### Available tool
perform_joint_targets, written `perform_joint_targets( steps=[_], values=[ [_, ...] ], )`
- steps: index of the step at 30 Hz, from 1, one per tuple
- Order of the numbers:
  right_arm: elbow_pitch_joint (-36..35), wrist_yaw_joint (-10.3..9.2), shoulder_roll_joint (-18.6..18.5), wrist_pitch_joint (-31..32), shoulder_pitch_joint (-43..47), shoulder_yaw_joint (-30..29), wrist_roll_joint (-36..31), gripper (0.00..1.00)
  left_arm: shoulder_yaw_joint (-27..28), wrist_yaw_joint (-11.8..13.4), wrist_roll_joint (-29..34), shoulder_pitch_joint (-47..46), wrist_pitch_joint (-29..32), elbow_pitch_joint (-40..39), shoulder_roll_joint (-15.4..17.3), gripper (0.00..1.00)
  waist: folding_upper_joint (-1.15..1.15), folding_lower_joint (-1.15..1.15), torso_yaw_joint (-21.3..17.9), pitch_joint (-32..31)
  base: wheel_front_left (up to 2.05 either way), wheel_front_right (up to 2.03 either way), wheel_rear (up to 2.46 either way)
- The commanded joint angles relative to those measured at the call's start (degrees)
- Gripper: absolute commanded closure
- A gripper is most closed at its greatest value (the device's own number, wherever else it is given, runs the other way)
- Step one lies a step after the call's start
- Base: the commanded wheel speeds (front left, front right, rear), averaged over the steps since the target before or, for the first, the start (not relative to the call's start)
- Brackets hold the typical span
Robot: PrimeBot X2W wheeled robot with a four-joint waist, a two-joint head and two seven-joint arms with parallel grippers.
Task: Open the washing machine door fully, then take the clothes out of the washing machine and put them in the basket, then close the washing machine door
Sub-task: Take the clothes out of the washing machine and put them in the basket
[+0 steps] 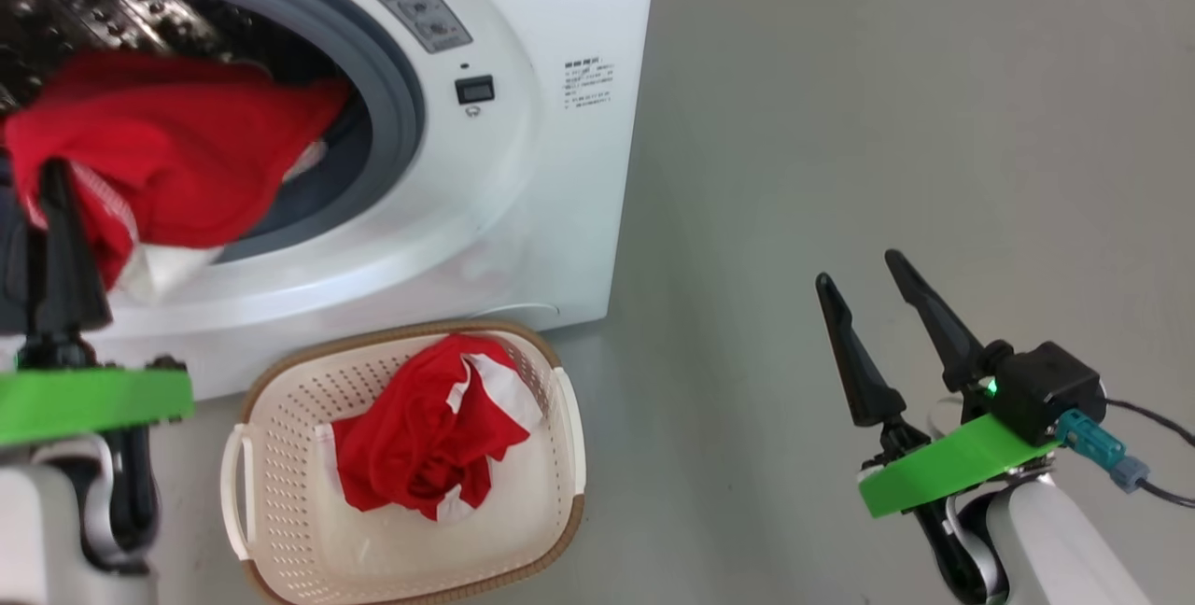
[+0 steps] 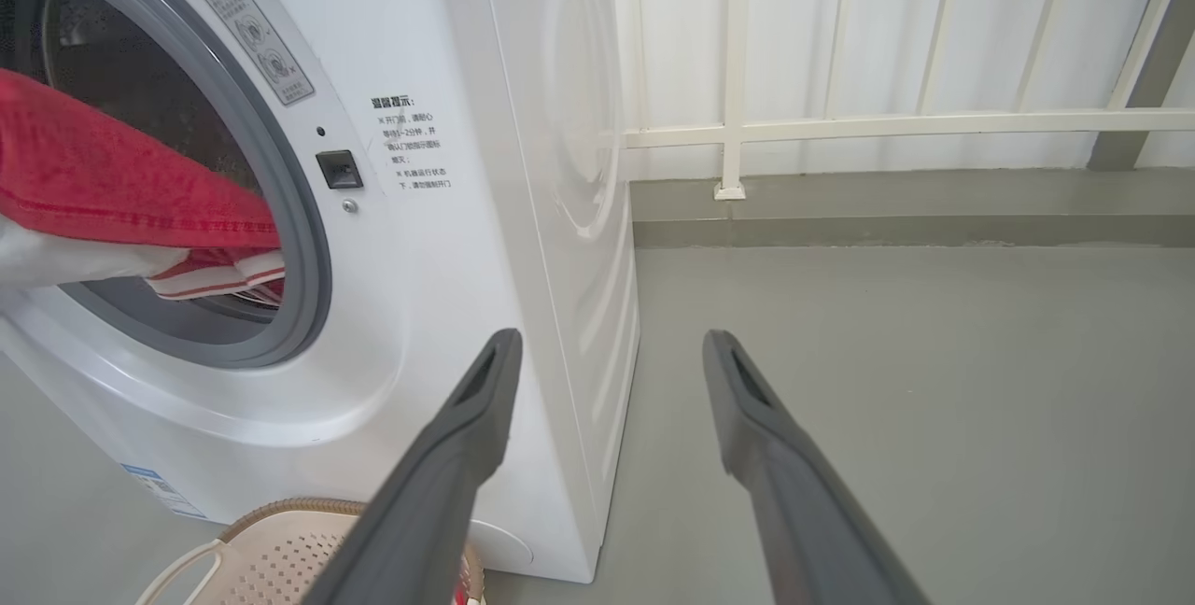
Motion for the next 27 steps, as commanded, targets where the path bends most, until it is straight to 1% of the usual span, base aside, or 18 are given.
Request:
perform_joint_targets(
  steps=[1,4,5,7,11,12,15,17,20,23,27],
  values=[
    [-1.2,0.19,0.0,-0.4,0.9,1.0,0.7,0.00,2.4,0.6,0.4,2.2,-0.5,-4.2,1.1,1.00,0.00,0.00,0.2,-1.3,0.00,0.00,0.00],
    [-1.1,0.19,0.3,-0.4,1.4,0.8,0.8,0.00,2.5,0.8,0.5,5.6,-0.5,-8.4,0.3,1.00,0.00,0.00,0.0,-2.5,0.00,0.00,0.00],
    [-1.1,0.19,0.3,-0.4,1.4,0.8,0.8,0.00,2.5,0.8,0.5,5.6,-0.5,-8.4,0.3,1.00,0.00,0.00,0.0,-2.5,0.00,0.00,0.00],
    [-1.2,0.19,0.4,-0.4,1.8,0.7,0.8,0.00,2.3,1.0,0.7,7.7,-0.5,-12.2,-0.4,1.00,0.00,0.00,0.0,-3.0,0.00,0.00,0.00],
    [-1.4,0.19,0.5,-0.4,2.4,0.2,0.8,0.00,1.5,2.1,0.6,11.8,-0.3,-19.2,-2.1,1.00,0.00,0.00,0.2,-3.6,0.00,0.00,0.00],
    [-1.6,0.19,0.5,-0.4,2.6,0.0,0.8,0.00,0.9,2.6,0.6,13.9,0.0,-22.1,-2.7,1.00,0.00,0.00,0.3,-3.7,0.00,0.00,0.00],
    [-1.8,0.19,0.5,-0.4,2.8,-0.1,0.9,0.00,-0.5,3.2,0.4,16.6,0.6,-25.3,-3.5,1.00,0.00,0.00,0.6,-3.1,0.00,0.00,0.00],
    [-1.8,0.19,0.4,-0.4,2.8,-0.2,0.9,0.00,-1.8,3.5,-0.3,18.0,1.4,-25.6,-4.0,1.00,0.00,0.00,1.0,-2.5,0.00,0.00,0.00],
    [-1.8,0.19,0.4,-0.4,2.4,0.2,0.8,0.00,-3.3,3.8,-1.3,19.2,1.7,-23.7,-4.4,1.00,0.00,0.00,1.2,-1.2,0.00,0.00,0.00],
    [-2.0,0.19,0.3,-0.4,1.7,0.5,1.2,0.00,-5.9,3.3,-0.2,19.1,2.3,-20.6,-4.4,1.00,0.00,0.00,1.5,0.4,0.00,0.00,0.00],
    [-2.1,0.19,0.0,-0.4,0.9,0.8,1.2,0.00,-7.5,2.7,-1.7,17.3,2.6,-14.3,-4.6,1.00,0.00,0.00,1.8,2.6,0.00,0.00,0.00]
  ],
)
